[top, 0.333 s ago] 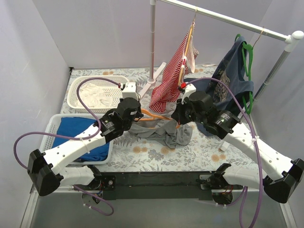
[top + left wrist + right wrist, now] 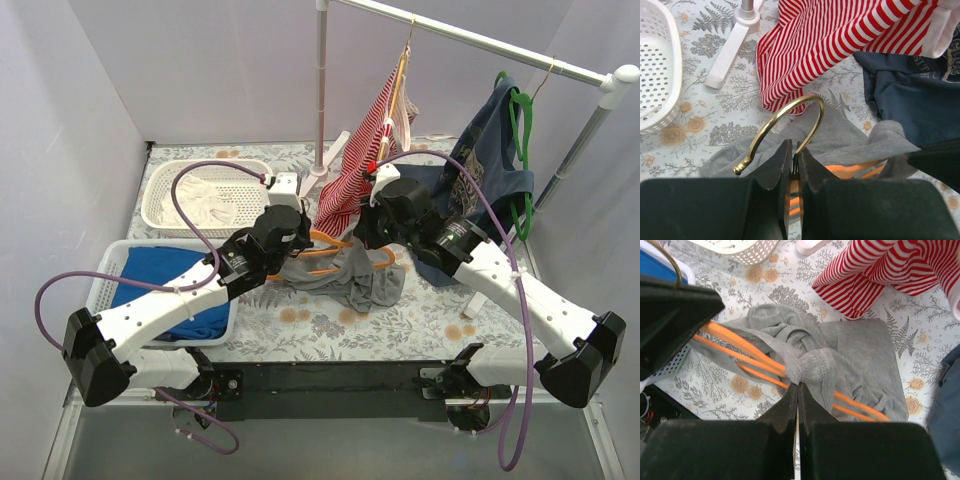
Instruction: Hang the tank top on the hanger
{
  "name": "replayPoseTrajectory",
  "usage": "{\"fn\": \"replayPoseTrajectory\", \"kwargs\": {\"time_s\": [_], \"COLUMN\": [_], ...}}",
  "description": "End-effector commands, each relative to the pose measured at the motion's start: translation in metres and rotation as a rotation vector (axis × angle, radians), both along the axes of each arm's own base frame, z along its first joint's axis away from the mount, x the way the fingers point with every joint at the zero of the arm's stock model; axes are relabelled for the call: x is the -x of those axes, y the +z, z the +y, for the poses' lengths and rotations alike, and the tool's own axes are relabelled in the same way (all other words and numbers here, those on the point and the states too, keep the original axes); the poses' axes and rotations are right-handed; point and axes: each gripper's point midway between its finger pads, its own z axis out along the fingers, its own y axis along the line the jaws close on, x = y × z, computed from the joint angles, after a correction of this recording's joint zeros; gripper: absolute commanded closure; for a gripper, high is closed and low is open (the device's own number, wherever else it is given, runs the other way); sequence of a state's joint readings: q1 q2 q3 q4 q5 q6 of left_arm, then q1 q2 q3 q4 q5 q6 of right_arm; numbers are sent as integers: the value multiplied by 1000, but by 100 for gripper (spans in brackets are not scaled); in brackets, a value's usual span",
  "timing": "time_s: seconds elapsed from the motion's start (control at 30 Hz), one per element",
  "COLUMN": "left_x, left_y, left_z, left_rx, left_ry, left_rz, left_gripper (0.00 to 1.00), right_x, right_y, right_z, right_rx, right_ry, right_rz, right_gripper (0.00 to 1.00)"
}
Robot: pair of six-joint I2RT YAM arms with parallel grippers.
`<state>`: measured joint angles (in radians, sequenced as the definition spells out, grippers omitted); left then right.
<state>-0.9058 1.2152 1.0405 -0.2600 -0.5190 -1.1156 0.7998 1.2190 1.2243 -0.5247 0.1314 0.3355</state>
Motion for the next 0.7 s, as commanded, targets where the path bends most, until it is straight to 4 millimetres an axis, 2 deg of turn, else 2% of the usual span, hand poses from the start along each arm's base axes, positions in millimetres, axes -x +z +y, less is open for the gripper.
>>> {"fn": "replayPoseTrajectory", "kwargs": {"time_s": [0.0, 0.17, 0.23, 0.33, 0.37, 0.43, 0.47, 0.57, 0.6, 0.67], "left_x": [8, 10, 8, 7, 7, 5, 5, 2, 3, 8], "left_y": [38, 41, 41, 42, 42, 45, 46, 50, 55, 79], "left_z": [-7, -7, -5, -5, -6, -5, -5, -5, -7, -11], "left_rx": [132, 145, 140, 144, 145, 149, 144, 134, 125, 141], "left_ry": [-20, -23, -6, 1, -3, 6, 5, 2, -22, -78], "left_rz": [-54, -64, -68, -77, -79, -90, -103, -122, -140, -184], "left_gripper": [100, 100, 100, 100, 100, 100, 100, 100, 100, 100], "right_x": [-11, -2, 4, 11, 14, 21, 26, 34, 35, 37], "right_y": [29, 28, 34, 43, 44, 55, 62, 78, 79, 84], "right_z": [6, 12, 13, 10, 9, 8, 4, -4, -7, -18], "right_rx": [-36, -70, -93, -120, -126, -155, -169, -185, -177, -145], "right_ry": [-9, 34, 57, 76, 83, 104, 114, 140, 148, 151], "right_rz": [-72, -52, -57, -69, -69, -86, -102, -166, -184, -236], "right_gripper": [99, 98, 94, 83, 73, 67, 59, 52, 50, 48]}}
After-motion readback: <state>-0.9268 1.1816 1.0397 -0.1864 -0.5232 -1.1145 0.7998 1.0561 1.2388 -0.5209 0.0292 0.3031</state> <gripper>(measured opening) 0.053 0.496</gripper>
